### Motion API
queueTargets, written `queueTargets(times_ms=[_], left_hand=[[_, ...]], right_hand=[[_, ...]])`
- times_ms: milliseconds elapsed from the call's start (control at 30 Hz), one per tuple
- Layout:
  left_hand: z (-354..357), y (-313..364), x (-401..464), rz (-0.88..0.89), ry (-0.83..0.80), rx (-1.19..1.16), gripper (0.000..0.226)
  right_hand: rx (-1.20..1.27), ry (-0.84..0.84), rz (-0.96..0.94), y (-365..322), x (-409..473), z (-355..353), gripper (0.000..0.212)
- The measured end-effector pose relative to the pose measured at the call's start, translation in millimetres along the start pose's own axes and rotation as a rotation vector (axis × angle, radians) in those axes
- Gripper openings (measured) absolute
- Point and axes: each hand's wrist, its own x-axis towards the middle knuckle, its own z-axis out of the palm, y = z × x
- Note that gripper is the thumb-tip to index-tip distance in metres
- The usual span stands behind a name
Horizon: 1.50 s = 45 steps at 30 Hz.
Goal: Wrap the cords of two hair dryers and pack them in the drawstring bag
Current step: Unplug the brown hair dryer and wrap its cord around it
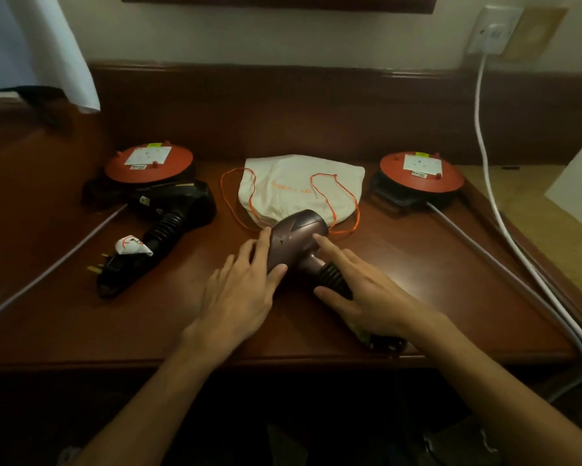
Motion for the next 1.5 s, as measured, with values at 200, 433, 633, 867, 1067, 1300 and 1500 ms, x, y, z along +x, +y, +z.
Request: queueTargets(times_ms=[200,433,633,867,1067,1300,1500], left_hand=[[4,17,11,0.151,0.070,0.046,0.068],[29,108,93,0.422,-0.022,0.027,0.067],[63,174,156,0.558,-0.158,-0.048,0.069],[90,197,182,0.607,-0.213,-0.045,0.068],[94,192,183,0.591,-0.113,-0.092,0.078],[43,118,147,0.501,0.023,-0.343,0.078],[28,25,116,0.290,0.163,-0.218,0.031]], right_hand=[[0.133,0.013,0.075,20,-12,0,0.077],[0.236,0.205,0.348,91,-48,-38,0.074],[0.211,0.328,0.519,136,-60,-62,0.074],[0.174,0.314,0.649,163,-57,-61,0.075],[0.236,0.182,0.658,160,-57,-74,0.078],[0.520,0.811,0.702,144,-104,-109,0.025],[0.360,0.774,0.340,64,-38,-67,0.014]])
